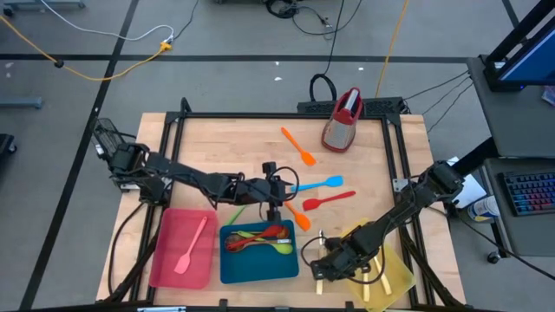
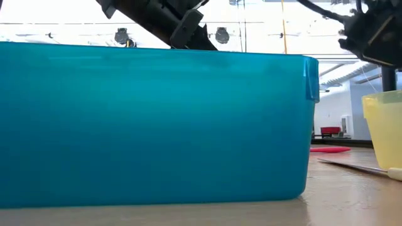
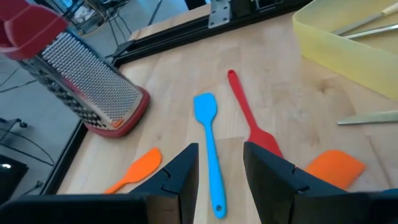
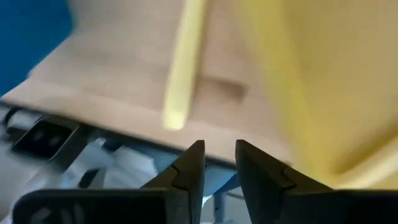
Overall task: Pick & Place Kitchen Items
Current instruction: Adjust the yellow bin
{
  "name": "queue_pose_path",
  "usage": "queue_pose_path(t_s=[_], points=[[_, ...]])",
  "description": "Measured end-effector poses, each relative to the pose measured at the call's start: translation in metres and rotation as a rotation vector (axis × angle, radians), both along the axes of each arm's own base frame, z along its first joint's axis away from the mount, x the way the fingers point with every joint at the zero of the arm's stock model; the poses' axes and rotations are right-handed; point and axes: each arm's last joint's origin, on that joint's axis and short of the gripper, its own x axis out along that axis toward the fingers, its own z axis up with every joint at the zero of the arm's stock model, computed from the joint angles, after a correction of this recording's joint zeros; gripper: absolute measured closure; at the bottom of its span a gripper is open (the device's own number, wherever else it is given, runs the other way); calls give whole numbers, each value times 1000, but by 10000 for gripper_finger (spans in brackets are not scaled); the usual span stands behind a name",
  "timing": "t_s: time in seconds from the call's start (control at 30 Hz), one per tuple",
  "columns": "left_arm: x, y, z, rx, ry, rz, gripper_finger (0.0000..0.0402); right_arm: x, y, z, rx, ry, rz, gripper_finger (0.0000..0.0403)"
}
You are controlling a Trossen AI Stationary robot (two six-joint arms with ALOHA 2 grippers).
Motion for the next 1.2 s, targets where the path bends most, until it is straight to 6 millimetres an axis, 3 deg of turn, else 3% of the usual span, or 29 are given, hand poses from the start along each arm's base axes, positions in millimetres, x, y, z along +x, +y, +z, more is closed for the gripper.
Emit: queue_pose_path(t_s=[0.37, 0.93, 1.2], points=[[1, 13, 0, -29, -9, 50, 270, -5, -21, -5, -107, 98, 83, 321], [1, 13, 0, -45, -13, 57, 270, -1, -68, -5, -255, 148, 200, 321], [1, 13, -1, -65, -7, 65, 270, 2, -65, 9, -219, 73, 201, 321]])
